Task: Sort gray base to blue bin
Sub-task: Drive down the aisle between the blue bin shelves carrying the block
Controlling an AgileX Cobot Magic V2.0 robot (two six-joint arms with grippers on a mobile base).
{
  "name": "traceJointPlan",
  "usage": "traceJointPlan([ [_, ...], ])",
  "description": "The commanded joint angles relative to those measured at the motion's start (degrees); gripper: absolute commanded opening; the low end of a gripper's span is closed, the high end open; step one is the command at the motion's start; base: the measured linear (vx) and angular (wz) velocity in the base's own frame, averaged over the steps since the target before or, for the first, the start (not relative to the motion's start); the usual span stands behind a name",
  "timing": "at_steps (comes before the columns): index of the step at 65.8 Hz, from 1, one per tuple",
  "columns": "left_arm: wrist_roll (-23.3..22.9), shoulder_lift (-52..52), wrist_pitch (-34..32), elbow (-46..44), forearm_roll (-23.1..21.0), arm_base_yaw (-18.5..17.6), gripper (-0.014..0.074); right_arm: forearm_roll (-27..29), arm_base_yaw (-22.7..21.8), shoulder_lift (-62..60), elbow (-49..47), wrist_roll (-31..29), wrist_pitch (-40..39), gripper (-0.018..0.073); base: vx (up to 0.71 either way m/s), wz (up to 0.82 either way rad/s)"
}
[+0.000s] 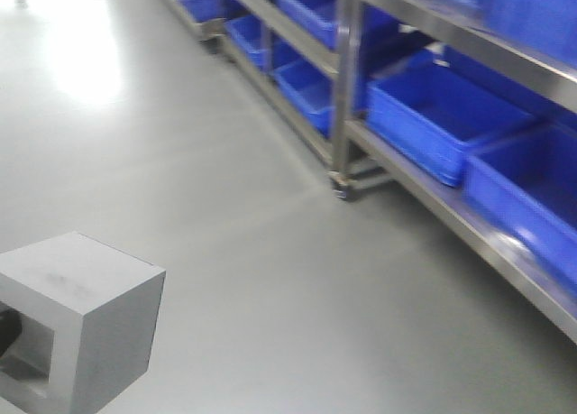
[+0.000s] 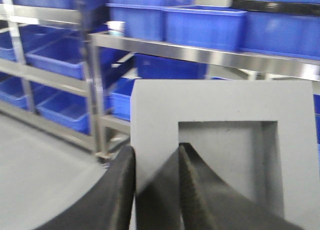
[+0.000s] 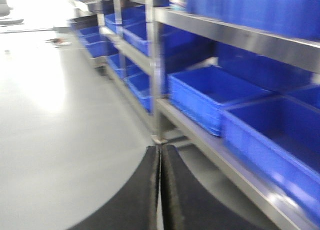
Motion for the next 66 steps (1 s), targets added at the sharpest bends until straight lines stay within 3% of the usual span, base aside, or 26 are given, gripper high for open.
traceJointPlan([
  [1, -0.4, 0.3, -6.4, -1.9, -0.2, -0.3, -0.0006, -0.4, -0.3, -0.7, 0.8, -0.3, -4.2, -0.0009, 0.23, 0.69],
  [33, -0.4, 0.3, -6.4, -1.9, -0.2, -0.3, -0.0006, -0.4, -0.3, -0.7, 0.8, -0.3, -4.2, -0.0009, 0.26, 0.6],
  [66, -0.4, 0.3, -6.4, -1.9, -0.2, -0.3, -0.0006, -0.4, -0.3, -0.7, 0.8, -0.3, -4.2, -0.0009, 0.37, 0.18],
])
